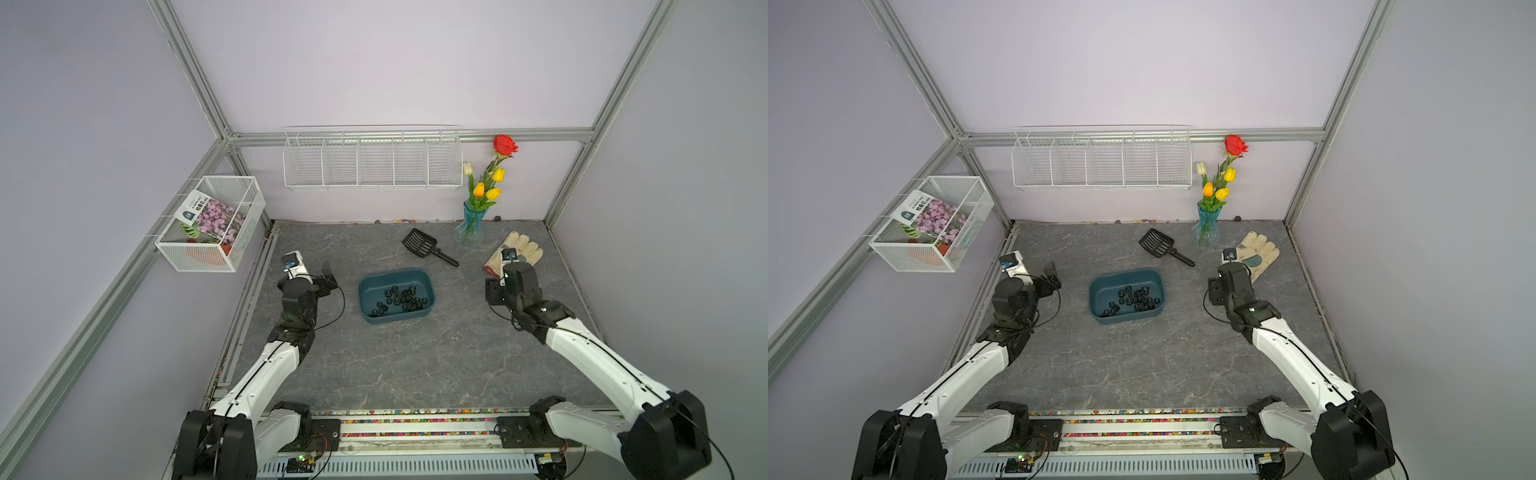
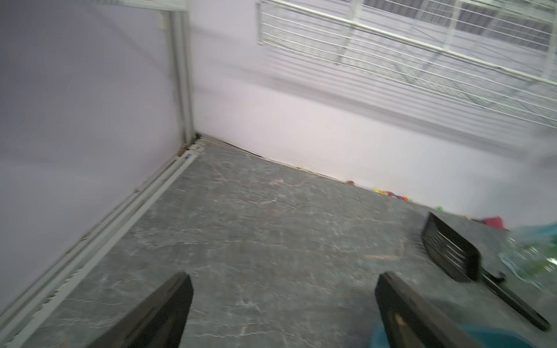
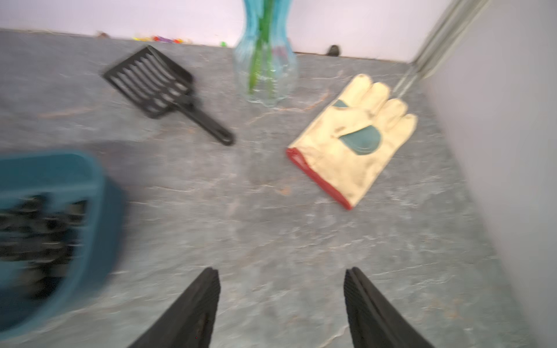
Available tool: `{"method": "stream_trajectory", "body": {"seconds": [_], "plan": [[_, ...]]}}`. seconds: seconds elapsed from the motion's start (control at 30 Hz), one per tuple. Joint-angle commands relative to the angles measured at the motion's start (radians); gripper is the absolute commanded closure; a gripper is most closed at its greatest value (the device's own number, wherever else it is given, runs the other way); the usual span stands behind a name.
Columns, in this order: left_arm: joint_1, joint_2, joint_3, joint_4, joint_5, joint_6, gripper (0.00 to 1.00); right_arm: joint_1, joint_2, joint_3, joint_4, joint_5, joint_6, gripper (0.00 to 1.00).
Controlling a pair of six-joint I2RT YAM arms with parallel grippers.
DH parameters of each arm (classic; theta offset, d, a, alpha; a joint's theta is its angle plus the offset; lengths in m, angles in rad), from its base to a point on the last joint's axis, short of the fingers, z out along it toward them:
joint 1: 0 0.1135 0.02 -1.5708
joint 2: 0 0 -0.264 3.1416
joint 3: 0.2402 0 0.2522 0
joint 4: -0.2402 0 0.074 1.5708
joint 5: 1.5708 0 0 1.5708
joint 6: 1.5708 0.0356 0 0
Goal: Put the nuts on the desktop into the storage box
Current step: Reset both arms
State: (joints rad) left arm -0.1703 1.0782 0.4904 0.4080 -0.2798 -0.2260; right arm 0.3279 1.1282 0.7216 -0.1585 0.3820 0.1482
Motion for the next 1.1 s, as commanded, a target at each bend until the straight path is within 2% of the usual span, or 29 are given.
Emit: {"method": "stream_trajectory", "body": {"seconds": [0.0, 0.13, 0.2, 0.27, 0.33, 0.43, 0.5, 0.53, 0.6, 0.67, 0.73, 0.87, 0.9, 0.93, 1.0, 1.07], "plan": [[0.034, 0.009, -0.105, 0.200, -0.042, 0.065, 0.00, -0.063, -0.013, -0.145, 0.342, 0.078, -0.148, 0.29], [0.074, 0.038, -0.156, 0.295, -0.058, 0.120, 0.00, -0.133, 0.010, -0.280, 0.536, 0.043, -0.148, 0.29], [0.108, 0.070, -0.177, 0.346, -0.049, 0.116, 0.00, -0.155, 0.044, -0.352, 0.723, 0.000, -0.148, 0.29], [0.150, 0.108, -0.228, 0.474, -0.040, 0.091, 0.00, -0.172, 0.107, -0.389, 0.864, -0.037, -0.156, 0.29], [0.188, 0.101, -0.257, 0.519, 0.002, 0.065, 0.00, -0.186, 0.182, -0.391, 0.942, -0.068, -0.151, 0.29], [0.199, 0.097, -0.269, 0.561, 0.028, 0.074, 0.00, -0.199, 0.312, -0.372, 1.004, -0.118, -0.157, 0.29], [0.200, 0.100, -0.265, 0.540, 0.077, 0.084, 0.00, -0.207, 0.425, -0.361, 1.101, -0.158, -0.169, 0.29], [0.199, 0.097, -0.259, 0.516, 0.092, 0.078, 0.00, -0.232, 0.434, -0.371, 1.138, -0.198, -0.158, 0.29], [0.199, 0.083, -0.257, 0.457, 0.119, 0.095, 0.00, -0.259, 0.407, -0.327, 1.011, -0.162, -0.101, 0.28], [0.199, 0.100, -0.294, 0.510, 0.096, 0.088, 0.00, -0.264, 0.393, -0.313, 0.956, -0.168, -0.098, 0.25], [0.199, 0.176, -0.319, 0.602, 0.094, 0.096, 0.00, -0.264, 0.397, -0.316, 0.973, -0.166, -0.101, 0.01], [0.193, 0.398, -0.251, 0.690, 0.173, 0.132, 0.00, -0.263, 0.392, -0.312, 0.958, -0.165, -0.099, 0.01], [0.192, 0.446, -0.222, 0.707, 0.215, 0.174, 0.00, -0.263, 0.392, -0.313, 0.956, -0.164, -0.101, 0.01], [0.186, 0.465, -0.187, 0.662, 0.236, 0.195, 0.00, -0.263, 0.392, -0.313, 0.956, -0.165, -0.100, 0.01], [0.184, 0.417, -0.110, 0.437, 0.230, 0.171, 0.00, -0.263, 0.391, -0.312, 0.954, -0.165, -0.100, 0.01], [0.184, 0.454, -0.145, 0.572, 0.231, 0.188, 0.00, -0.263, 0.392, -0.312, 0.954, -0.165, -0.101, 0.01]]}}
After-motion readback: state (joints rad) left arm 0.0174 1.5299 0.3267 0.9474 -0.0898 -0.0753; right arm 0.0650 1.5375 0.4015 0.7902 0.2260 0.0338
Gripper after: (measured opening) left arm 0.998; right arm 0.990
